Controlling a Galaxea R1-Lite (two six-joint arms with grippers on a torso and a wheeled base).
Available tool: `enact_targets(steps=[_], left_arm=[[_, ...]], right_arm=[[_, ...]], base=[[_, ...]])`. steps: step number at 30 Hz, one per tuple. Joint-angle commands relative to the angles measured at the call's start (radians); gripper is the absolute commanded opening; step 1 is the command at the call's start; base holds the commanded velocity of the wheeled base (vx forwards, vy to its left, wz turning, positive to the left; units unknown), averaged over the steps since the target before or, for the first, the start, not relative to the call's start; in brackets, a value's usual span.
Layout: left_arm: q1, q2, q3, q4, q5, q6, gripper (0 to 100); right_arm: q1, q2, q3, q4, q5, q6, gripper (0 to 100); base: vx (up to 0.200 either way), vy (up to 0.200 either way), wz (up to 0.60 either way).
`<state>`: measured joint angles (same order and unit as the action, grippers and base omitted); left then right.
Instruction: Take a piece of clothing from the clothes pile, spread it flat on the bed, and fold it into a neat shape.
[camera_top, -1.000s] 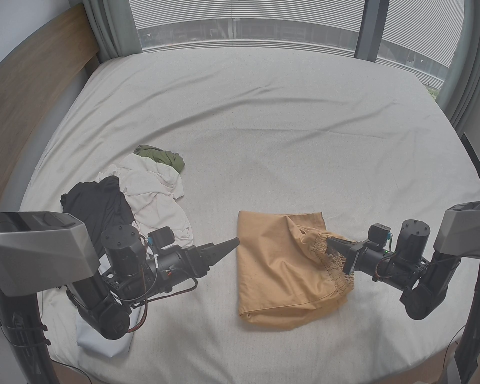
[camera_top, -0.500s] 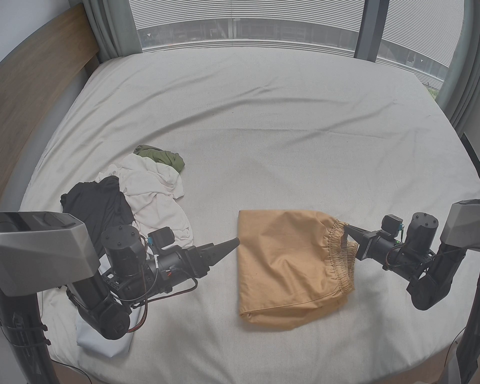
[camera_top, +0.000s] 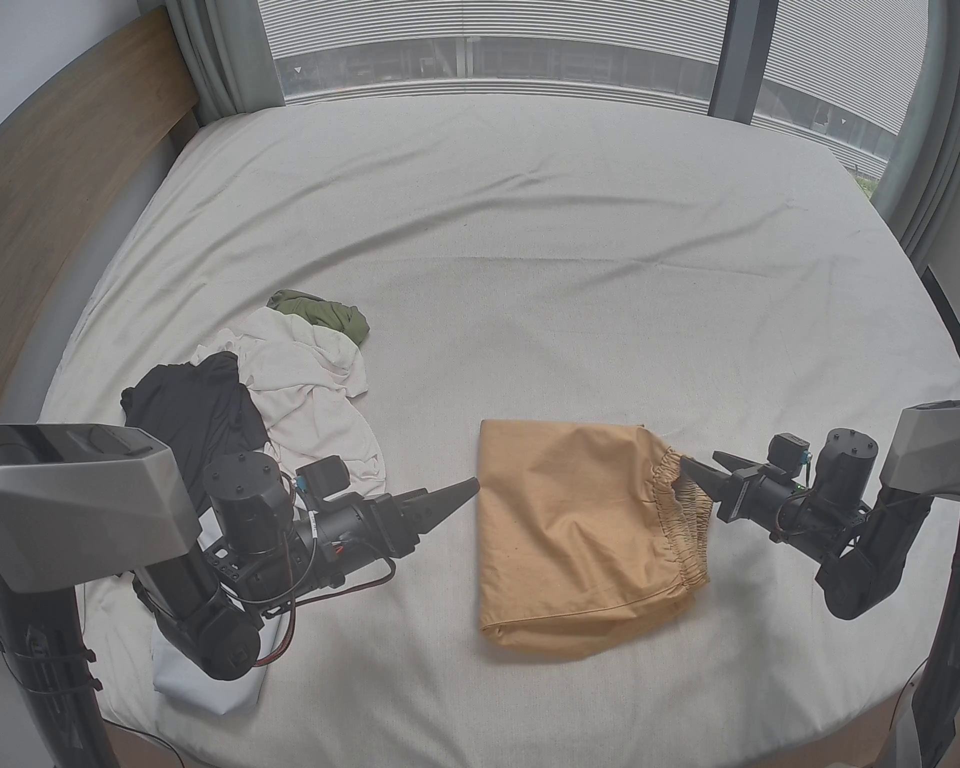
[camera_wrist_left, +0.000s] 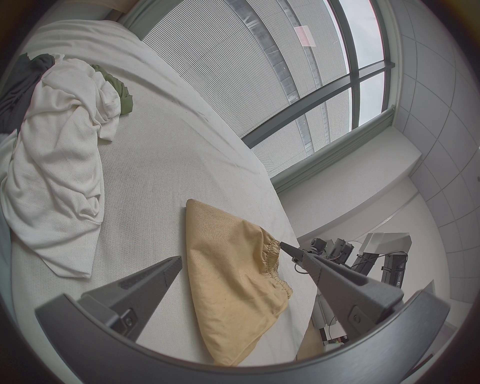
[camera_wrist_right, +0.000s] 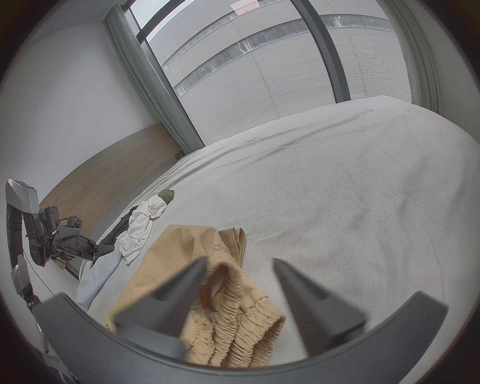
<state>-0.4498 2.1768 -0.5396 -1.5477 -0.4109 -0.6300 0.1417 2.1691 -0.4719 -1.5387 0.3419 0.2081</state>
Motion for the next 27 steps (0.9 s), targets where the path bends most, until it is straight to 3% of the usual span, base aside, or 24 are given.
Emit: enact_targets(steps=[1,27], left_arm=[[-0.001,0.001,0.001,0.0,0.0,0.0,100],[-0.001,0.0,0.0,0.0,0.0,0.0,100]], right_arm=[[-0.001,0.006,0.004,0.0,0.002,0.001,100],[-0.063,-0.057,0.073,-0.001,0.005,-0.015,100]], base=[[0.0,0.0,0.0],[0.0,0.0,0.0]])
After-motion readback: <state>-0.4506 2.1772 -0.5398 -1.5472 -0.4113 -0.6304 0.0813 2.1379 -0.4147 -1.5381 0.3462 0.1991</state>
